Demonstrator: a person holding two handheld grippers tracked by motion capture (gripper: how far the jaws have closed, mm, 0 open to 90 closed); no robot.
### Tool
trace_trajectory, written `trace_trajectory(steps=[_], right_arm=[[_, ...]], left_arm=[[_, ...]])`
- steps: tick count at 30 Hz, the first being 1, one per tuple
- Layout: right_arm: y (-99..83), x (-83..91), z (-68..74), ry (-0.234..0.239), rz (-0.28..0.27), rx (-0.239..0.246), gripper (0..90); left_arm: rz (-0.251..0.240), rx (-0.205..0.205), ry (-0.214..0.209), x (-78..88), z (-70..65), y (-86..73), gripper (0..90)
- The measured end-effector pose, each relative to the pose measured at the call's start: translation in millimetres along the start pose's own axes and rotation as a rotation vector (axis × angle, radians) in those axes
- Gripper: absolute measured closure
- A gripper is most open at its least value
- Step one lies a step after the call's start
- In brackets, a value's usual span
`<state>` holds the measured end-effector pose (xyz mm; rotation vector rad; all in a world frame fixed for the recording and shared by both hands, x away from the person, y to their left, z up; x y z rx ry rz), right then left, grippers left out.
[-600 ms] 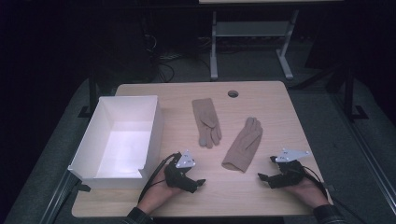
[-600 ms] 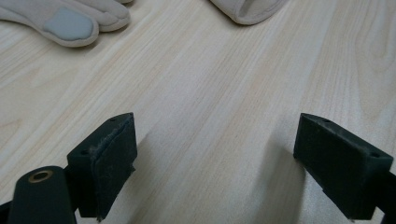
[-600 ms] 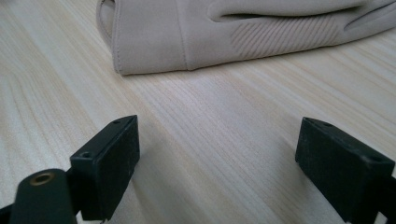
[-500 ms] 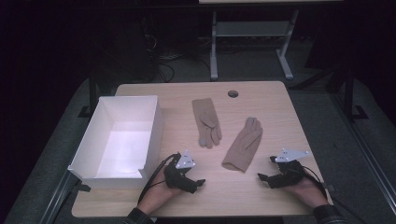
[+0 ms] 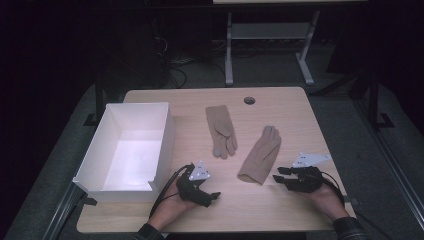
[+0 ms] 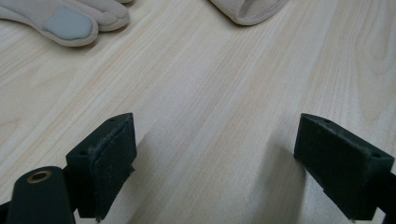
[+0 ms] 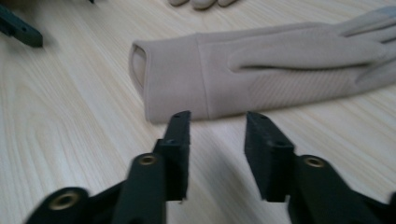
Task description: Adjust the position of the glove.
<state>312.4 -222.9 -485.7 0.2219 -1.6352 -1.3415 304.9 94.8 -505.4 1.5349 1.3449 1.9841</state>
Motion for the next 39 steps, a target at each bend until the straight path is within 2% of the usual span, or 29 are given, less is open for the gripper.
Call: trace_trajectory(steps=[2,9,13,19,24,27,31,39], right_arm=[[2.7,-4.3,1.1,0.008,0.007,0.014,72.3],[9.5,-12.5,0.4,0.036,-0.001,-0.007,89.8],[19.6,-20.7,1.2,0.048,-0.012,-0.002,90.0],[35.0,-41.8,6.5,0.077,-0.020,0.001,90.0],[42.4,-57.4,9.5,0.094,-0.011,0.021,90.0],[44.2,-62.1,12.9,0.102,0.000,0.018,90.0],[45.5,-67.2,16.1,0.107,0.007,0.040,90.0],[35.7,-75.3,15.5,0.093,0.088,0.076,90.0]], left_arm=[[0.001,-0.005,-0.003,0.9,0.4,-0.5,12.4],[0.001,-0.005,-0.003,0.9,0.9,-0.5,12.4],[-0.001,-0.006,-0.006,0.6,1.6,-0.5,12.4],[0.007,0.004,0.008,0.8,3.3,-0.1,12.5],[0.006,0.005,0.009,0.7,3.2,-0.1,12.5],[0.006,0.005,0.009,0.7,3.2,-0.1,12.5],[0.006,0.005,0.009,0.8,3.2,-0.1,12.5],[0.006,0.007,0.010,0.9,2.9,-0.2,12.5]])
Point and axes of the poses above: each handheld gripper's, and its own axes: x roughly backward along the jaws, y roughly out of its top, z roughly to its left, the point moved 4 cm from there along -x, roughly forward along the jaws, and after that the axes turned 7 degrees about -z, right-handed, at the moved point
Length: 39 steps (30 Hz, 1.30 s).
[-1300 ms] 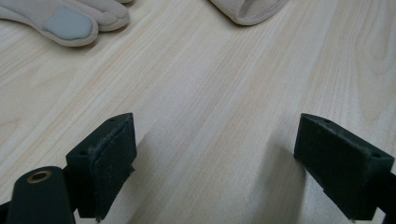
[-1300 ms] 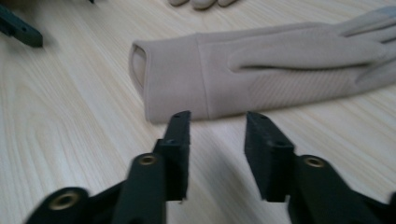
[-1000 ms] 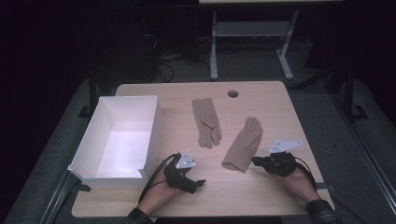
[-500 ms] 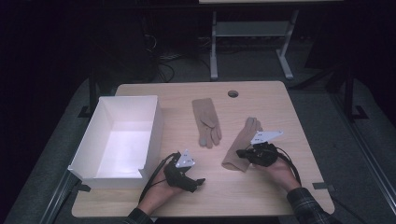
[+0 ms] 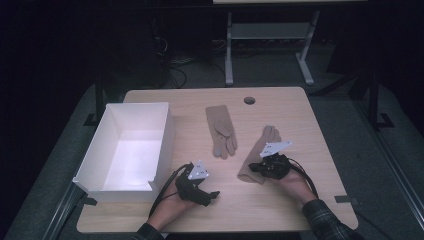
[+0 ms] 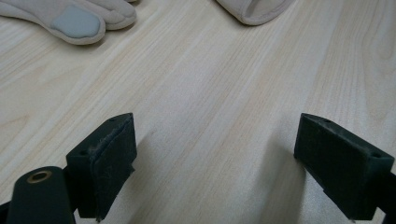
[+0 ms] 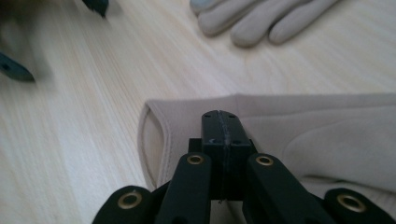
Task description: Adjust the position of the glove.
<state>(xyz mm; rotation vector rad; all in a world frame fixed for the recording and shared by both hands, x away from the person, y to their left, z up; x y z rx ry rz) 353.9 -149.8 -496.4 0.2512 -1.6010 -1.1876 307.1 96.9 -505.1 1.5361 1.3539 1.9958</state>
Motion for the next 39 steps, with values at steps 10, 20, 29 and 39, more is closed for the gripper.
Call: trace_trajectory(steps=[10,20,29,39], right_arm=[[-6.4,5.7,1.1,0.007,0.005,-0.011,90.0],[-20.4,25.9,2.2,0.012,0.028,-0.016,90.0],[-32.7,42.3,7.0,0.009,0.040,-0.030,90.0],[-47.7,61.8,16.3,0.022,0.038,-0.041,90.0]], left_arm=[[0.001,0.002,0.005,1.3,-0.8,-0.8,12.5],[-0.006,0.002,0.006,0.9,-0.9,-0.9,12.5],[-0.003,-0.005,0.006,1.2,-0.4,-1.1,12.5],[-0.003,-0.002,0.007,1.2,-0.7,-1.2,12.5]])
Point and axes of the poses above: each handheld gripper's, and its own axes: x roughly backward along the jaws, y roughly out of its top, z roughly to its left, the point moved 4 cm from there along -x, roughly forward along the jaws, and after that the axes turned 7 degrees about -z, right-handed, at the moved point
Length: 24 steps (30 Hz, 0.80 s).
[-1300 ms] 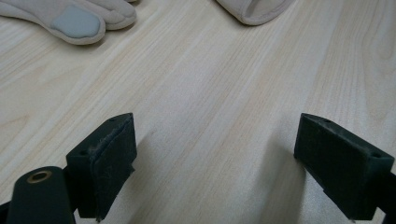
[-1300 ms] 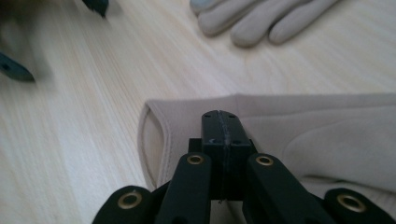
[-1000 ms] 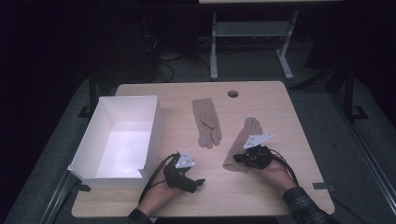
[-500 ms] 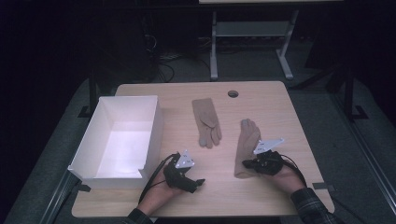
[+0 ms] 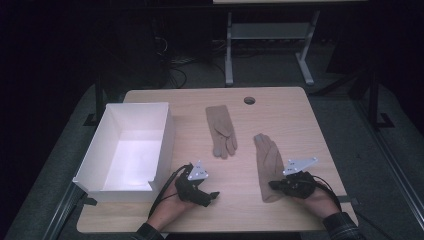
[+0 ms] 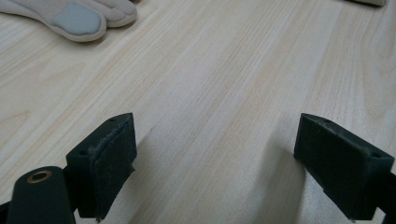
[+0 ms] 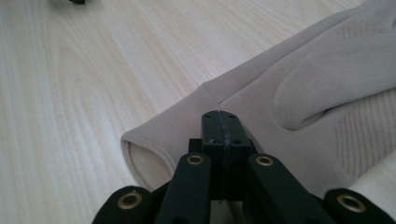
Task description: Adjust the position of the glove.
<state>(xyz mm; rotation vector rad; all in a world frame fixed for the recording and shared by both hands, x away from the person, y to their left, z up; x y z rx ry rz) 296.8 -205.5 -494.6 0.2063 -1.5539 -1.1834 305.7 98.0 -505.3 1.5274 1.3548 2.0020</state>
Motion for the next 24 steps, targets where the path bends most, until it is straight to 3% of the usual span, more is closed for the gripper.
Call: trace_trajectory(steps=[5,11,19,24], right_arm=[[8.7,9.1,-10.5,-0.024,-0.053,-0.016,90.0],[21.0,9.2,-39.5,-0.083,-0.092,-0.057,90.0],[35.2,-9.5,-63.1,-0.114,-0.094,-0.067,90.0],[34.3,-23.0,-69.4,-0.136,-0.040,-0.062,90.0]], left_arm=[[0.000,-0.002,0.000,0.0,0.1,0.1,12.5],[0.002,0.001,-0.002,-0.2,-0.1,0.4,12.4],[0.007,0.000,-0.003,0.1,0.0,0.4,12.4],[0.007,-0.001,-0.004,0.0,0.1,0.4,12.4]])
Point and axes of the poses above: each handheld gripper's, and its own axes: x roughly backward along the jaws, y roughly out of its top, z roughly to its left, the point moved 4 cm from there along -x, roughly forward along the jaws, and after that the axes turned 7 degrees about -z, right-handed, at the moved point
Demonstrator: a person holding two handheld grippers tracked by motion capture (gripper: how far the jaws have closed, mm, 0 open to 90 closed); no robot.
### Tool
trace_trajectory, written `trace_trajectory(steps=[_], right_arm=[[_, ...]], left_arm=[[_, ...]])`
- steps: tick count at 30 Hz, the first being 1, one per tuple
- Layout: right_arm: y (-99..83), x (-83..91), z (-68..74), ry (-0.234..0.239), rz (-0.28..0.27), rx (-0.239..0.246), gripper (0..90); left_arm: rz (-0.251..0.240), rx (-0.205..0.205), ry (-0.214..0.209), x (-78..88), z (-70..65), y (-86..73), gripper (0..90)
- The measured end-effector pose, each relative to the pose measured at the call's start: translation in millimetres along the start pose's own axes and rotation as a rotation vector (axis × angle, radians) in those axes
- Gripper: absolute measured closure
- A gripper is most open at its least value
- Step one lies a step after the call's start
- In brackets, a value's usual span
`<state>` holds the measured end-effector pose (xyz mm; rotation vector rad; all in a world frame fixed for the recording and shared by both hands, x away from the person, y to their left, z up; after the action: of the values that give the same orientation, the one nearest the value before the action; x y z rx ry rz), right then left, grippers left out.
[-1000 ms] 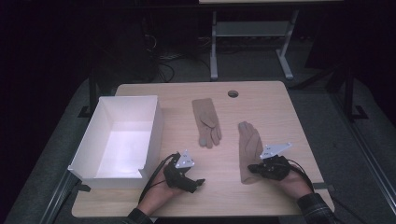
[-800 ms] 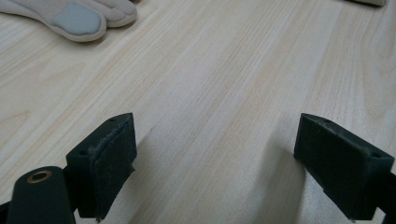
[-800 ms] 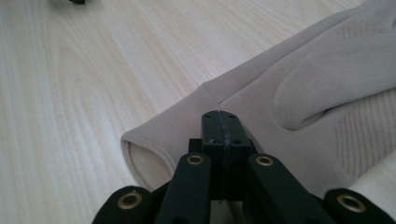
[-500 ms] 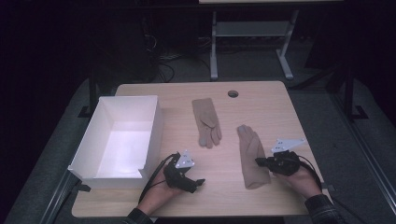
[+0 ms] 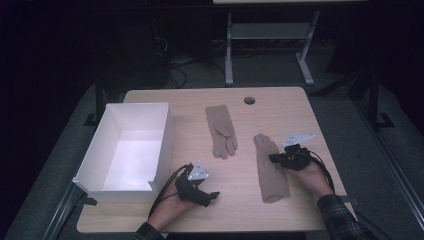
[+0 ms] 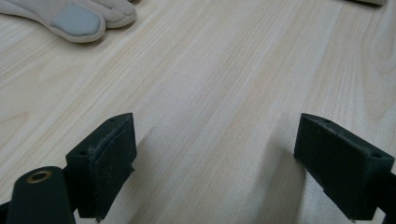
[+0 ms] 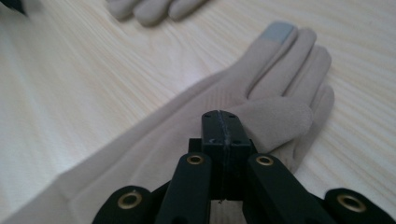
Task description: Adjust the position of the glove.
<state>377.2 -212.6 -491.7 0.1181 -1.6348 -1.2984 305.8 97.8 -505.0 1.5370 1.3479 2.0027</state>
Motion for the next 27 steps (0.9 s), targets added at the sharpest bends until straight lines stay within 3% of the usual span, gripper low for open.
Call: trace_trajectory(steps=[11,27], right_arm=[[-6.8,0.8,4.1,0.005,0.003,-0.003,90.0],[-29.6,27.8,37.2,-0.007,0.023,-0.009,90.0]], left_arm=[[0.000,-0.001,0.002,0.2,-0.5,-0.2,12.5],[-0.008,0.005,0.002,-0.6,-1.2,-0.2,12.4]])
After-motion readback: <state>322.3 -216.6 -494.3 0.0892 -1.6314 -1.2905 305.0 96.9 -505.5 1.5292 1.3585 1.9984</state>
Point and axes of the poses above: each handheld gripper's, and its own axes: x roughly backward along the jaws, y roughly out of its top, z roughly to its left, the point moved 4 cm from there along -x, roughly forward along the jaws, and after that the axes turned 7 degrees about -z, right-handed, at the moved point
